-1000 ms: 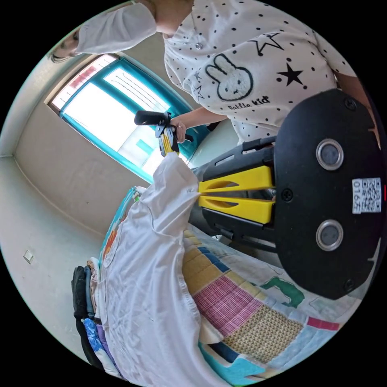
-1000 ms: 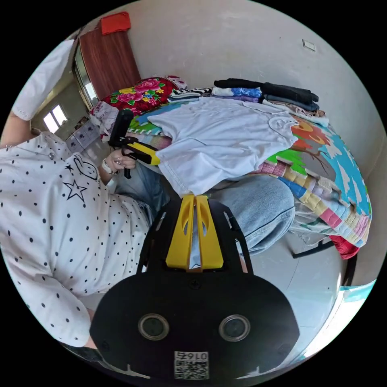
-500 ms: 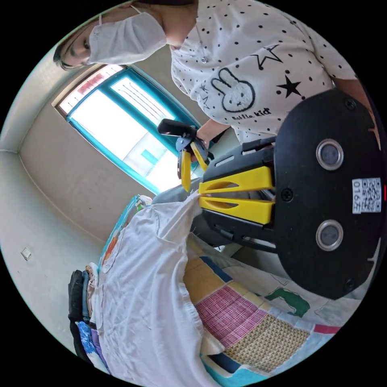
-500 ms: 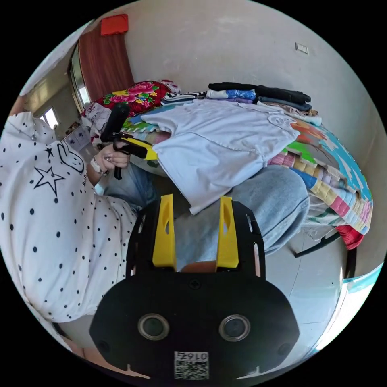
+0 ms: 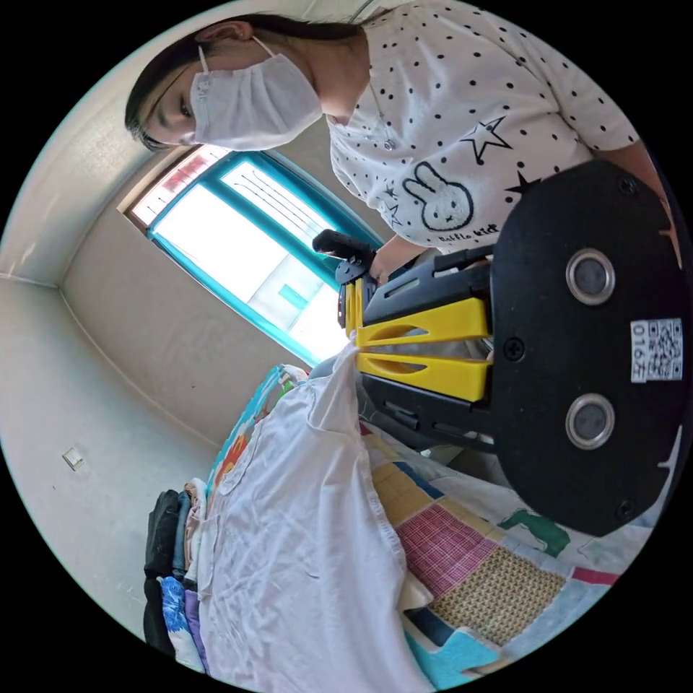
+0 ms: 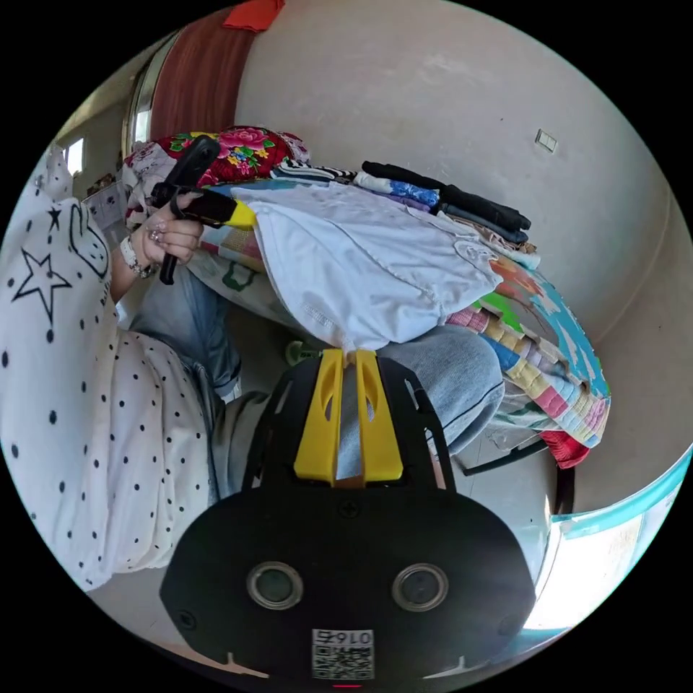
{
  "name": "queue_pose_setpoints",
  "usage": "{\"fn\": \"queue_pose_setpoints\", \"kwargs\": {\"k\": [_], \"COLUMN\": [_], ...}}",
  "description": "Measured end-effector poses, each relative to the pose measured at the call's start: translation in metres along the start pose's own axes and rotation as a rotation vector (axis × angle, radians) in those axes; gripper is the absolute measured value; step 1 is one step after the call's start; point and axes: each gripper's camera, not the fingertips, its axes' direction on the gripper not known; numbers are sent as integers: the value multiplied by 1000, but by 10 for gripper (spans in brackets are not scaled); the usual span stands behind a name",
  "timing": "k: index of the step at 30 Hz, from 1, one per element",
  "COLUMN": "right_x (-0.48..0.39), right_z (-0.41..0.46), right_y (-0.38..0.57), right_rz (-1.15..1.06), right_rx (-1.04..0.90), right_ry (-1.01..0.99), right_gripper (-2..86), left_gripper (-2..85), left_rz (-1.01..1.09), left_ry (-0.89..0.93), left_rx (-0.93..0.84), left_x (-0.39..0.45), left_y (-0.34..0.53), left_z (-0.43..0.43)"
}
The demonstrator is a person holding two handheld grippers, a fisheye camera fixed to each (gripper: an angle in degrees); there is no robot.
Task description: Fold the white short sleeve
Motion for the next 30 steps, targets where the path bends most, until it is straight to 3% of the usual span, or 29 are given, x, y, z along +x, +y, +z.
{"fn": "queue_pose_setpoints", "kwargs": {"k": [5,7,10,12,15,19,22,30], "right_x": [57,83,129,165,184,195,201,201], "right_z": [-30,-25,16,63,83,68,62,104], "right_y": [-23,-48,-99,-124,-109,-69,-35,9], "right_rz": [68,105,204,332,391,394,355,257], "right_rx": [314,346,245,27,-14,139,190,54], "right_ry": [-98,-116,-66,-38,36,-1,-152,-258], "right_gripper": [24,26,36,66,116,114,112,116], "left_gripper": [-6,3,50,65,71,71,72,67], "left_rz": [-28,-125,-307,-332,-295,-215,-163,-179], "left_ry": [-47,-102,-243,-365,-520,-463,-401,-383], "left_rx": [101,155,145,173,193,130,46,-97], "left_x": [-8,-29,-57,-57,-47,-43,-47,-63], "left_y": [-40,-70,-91,-86,-68,-62,-72,-90], "left_z": [-21,-32,-43,-51,-60,-49,-27,11]}}
